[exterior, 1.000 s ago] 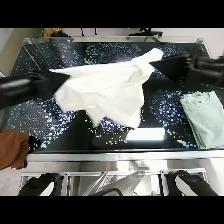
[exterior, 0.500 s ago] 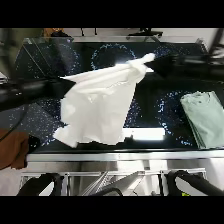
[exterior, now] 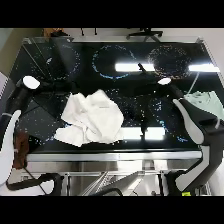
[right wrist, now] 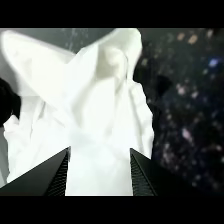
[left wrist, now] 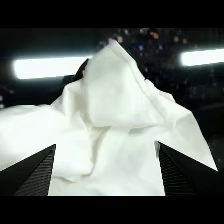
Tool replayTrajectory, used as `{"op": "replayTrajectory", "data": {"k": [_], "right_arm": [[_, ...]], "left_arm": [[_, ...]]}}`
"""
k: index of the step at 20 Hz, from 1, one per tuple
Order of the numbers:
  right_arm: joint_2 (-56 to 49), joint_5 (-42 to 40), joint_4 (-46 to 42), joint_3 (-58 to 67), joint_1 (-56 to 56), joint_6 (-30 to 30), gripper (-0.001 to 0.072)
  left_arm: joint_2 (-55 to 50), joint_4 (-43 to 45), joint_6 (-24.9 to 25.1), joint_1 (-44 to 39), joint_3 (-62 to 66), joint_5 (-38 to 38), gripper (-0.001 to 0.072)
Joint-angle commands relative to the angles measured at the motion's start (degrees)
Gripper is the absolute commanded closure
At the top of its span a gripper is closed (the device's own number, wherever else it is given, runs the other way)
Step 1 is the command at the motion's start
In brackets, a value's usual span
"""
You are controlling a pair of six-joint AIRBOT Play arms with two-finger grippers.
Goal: Fold the shirts.
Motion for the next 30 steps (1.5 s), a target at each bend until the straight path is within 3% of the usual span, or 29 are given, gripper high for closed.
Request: {"op": "replayTrajectory", "data": {"k": [1, 5, 8, 9, 10, 11, 12, 15, 20, 22, 24, 25, 26, 28, 29, 30], "right_arm": [[-0.37, 6.19, -0.55, 0.07, -4.20, 2.54, 0.0281], [7.91, 20.55, -8.07, -2.54, -12.04, 11.65, 0.0283], [16.70, 21.14, -11.96, -16.68, -12.26, 13.88, 0.0281], [20.31, 18.99, -11.93, -23.61, -11.63, 14.49, 0.0270], [23.82, 15.93, -11.93, -30.53, -10.62, 14.51, 0.0206], [26.64, 12.39, -11.89, -36.52, -9.40, 15.13, 0.0083], [28.74, 8.72, -11.67, -41.55, -7.82, 15.85, 0.0066], [30.27, -1.20, -6.51, -50.42, -1.01, 15.61, 0.0075], [26.08, -17.29, 0.72, -50.73, 10.97, 13.03, 0.0082], [23.65, -18.32, 5.70, -50.62, 12.11, 9.05, 0.0273], [22.05, -18.23, 12.92, -50.53, 12.11, 2.80, 0.0279], [21.77, -17.64, 14.84, -50.16, 12.11, 1.22, 0.0331], [21.86, -16.31, 15.37, -49.46, 12.11, 0.02, 0.0519], [22.56, -14.40, 15.34, -47.80, 12.11, -0.20, 0.0622], [23.28, -13.94, 15.34, -47.01, 12.11, -0.15, 0.0624], [24.26, -13.73, 15.34, -46.23, 12.11, -0.13, 0.0685]], "left_arm": [[-6.51, -0.42, 0.28, 5.09, 6.93, -8.92, 0.0018], [-6.64, -0.31, 0.39, 10.69, 8.55, -18.88, 0.0022], [-6.64, -0.37, 1.62, 13.53, 3.72, -20.48, 0.0022], [-6.64, -0.37, 2.14, 13.99, 1.31, -18.93, 0.0022], [-6.64, -0.61, 2.36, 14.25, -0.81, -17.00, 0.0022], [-6.64, -0.98, 2.47, 14.23, -2.54, -14.99, 0.0022], [-6.64, -0.94, 2.67, 13.77, -3.80, -12.70, 0.0022], [-6.64, -0.92, 3.15, 11.61, -4.52, -6.67, 0.0022], [-6.78, -0.33, 3.32, 7.89, -2.05, 0.57, 0.0022], [-6.82, -0.37, 3.39, 7.54, -1.42, 1.57, 0.0023], [-7.41, -0.37, 3.39, 7.54, -1.49, 1.88, 0.0022], [-8.09, -0.35, 3.37, 7.54, -1.53, 1.20, 0.0023], [-8.94, -0.37, 3.39, 7.54, -1.51, 0.20, 0.0023], [-10.62, -0.42, 3.39, 7.61, -1.53, -0.76, 0.0023], [-11.19, -0.48, 3.39, 7.43, -1.51, -0.70, 0.0024], [-11.41, -0.46, 3.39, 7.15, -1.51, -0.24, 0.0093]]}}
